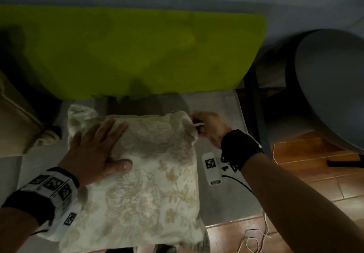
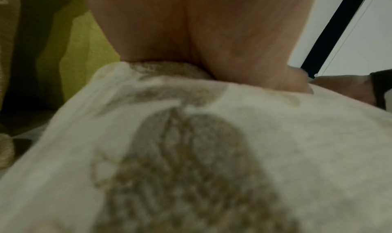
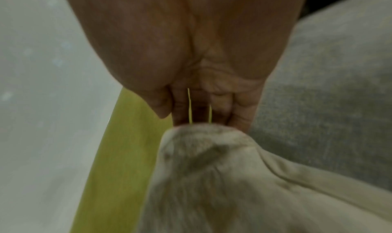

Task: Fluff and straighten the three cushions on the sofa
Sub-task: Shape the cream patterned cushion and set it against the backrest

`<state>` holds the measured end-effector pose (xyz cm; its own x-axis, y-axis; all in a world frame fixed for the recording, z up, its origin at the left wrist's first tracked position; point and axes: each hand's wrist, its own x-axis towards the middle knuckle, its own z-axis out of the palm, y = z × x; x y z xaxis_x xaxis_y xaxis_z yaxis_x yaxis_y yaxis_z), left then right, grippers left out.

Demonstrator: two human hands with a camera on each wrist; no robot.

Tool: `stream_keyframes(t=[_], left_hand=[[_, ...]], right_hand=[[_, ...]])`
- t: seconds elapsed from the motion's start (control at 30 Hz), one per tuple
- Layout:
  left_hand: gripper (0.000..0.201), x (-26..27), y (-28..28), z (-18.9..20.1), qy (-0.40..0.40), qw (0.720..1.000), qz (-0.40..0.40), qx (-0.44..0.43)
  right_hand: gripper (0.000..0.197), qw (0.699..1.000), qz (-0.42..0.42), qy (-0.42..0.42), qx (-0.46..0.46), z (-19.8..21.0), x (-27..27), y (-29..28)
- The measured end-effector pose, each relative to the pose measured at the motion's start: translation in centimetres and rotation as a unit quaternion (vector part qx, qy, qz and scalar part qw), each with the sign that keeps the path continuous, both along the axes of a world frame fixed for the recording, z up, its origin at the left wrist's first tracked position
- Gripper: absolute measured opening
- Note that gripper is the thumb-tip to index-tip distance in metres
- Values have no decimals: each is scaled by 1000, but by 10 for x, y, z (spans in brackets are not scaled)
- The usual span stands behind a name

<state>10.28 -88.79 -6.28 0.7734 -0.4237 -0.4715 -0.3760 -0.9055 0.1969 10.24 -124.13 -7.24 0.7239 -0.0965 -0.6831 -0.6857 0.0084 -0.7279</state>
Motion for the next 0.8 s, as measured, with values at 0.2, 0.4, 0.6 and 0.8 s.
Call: stream_keyframes(t=[0.2,0.4,0.6,0.8], left_hand=[[77,19,19,-9,38,983,45,-171],[67,68,63,-26,-42,966,241,-84],[103,74,73,-38,35,949,297,-102],[121,63,47,-17,12,929,305,-207]], right_hand=[[15,982,177,58,-41,-1,-5,-5],[12,957,263,3,-119,15,4,3],[13,820,286,-109,-483,9,7,-13],[8,942,44,-111,-315,-8,5,-46]])
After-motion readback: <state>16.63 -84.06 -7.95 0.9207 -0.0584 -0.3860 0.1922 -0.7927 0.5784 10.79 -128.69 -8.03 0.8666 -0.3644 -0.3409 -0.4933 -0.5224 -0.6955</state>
